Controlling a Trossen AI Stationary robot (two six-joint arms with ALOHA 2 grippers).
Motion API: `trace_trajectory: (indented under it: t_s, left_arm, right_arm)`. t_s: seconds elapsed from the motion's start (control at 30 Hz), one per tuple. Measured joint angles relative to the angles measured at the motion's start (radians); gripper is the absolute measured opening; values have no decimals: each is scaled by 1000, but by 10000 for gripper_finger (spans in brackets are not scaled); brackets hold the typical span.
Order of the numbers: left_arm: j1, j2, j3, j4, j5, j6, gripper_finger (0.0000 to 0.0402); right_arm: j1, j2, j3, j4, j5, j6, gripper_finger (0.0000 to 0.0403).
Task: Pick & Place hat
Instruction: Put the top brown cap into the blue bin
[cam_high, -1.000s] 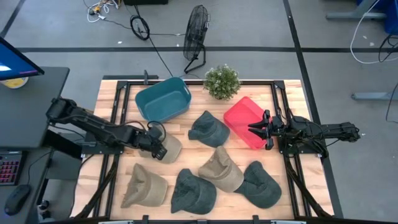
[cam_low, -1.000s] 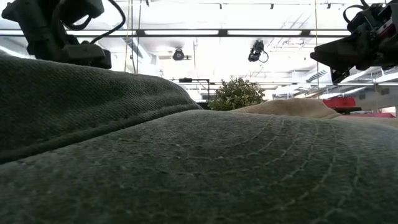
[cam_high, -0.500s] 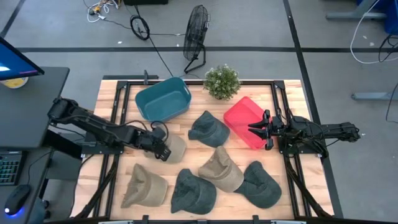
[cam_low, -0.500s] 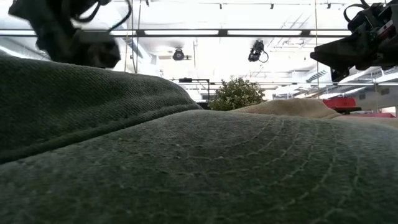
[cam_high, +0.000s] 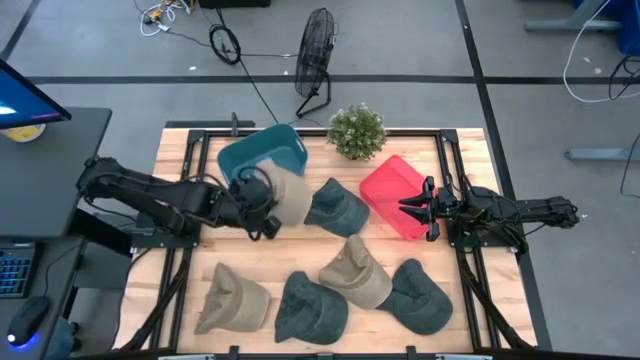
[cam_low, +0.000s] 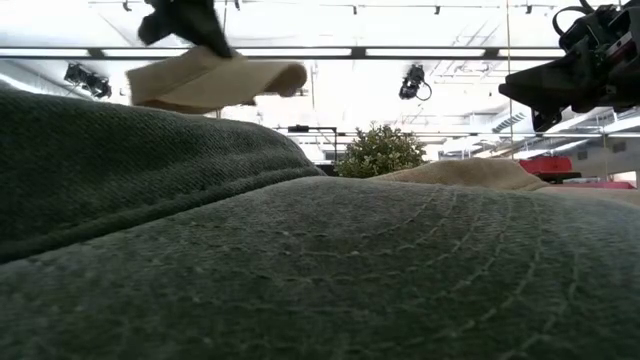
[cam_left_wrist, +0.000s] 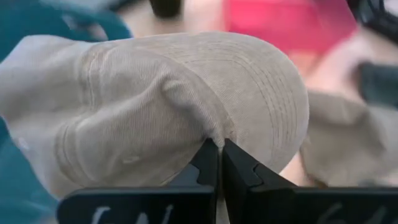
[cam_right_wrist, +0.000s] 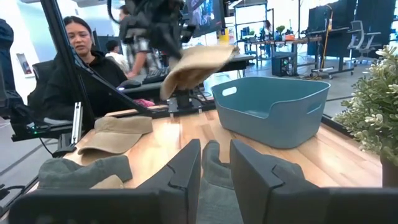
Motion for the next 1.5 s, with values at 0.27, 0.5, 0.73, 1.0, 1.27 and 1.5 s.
trace_trajectory:
  t_s: [0.27,0.5,0.73,1.0,1.27,1.5]
  left_arm:
    - [240,10,1,-17,-62,73,7]
    - [468,9,-114,121,-70,17,11]
    - [546,10,-297,331,-69,-139,12]
    - [568,10,-491,597,-69,-202,13]
    - [567,10,-563,615,-68,-224,14]
    - [567,9,-563,654,-67,-109,38]
  right_arm:
    - [0,0,0,0,0,36,91]
    - [0,0,0,0,0,57,91]
    - [0,0,0,0,0,54,91]
    - [0,0,0,0,0,53,91]
    - [0,0,0,0,0,39,91]
    - [0,0,0,0,0,15,91]
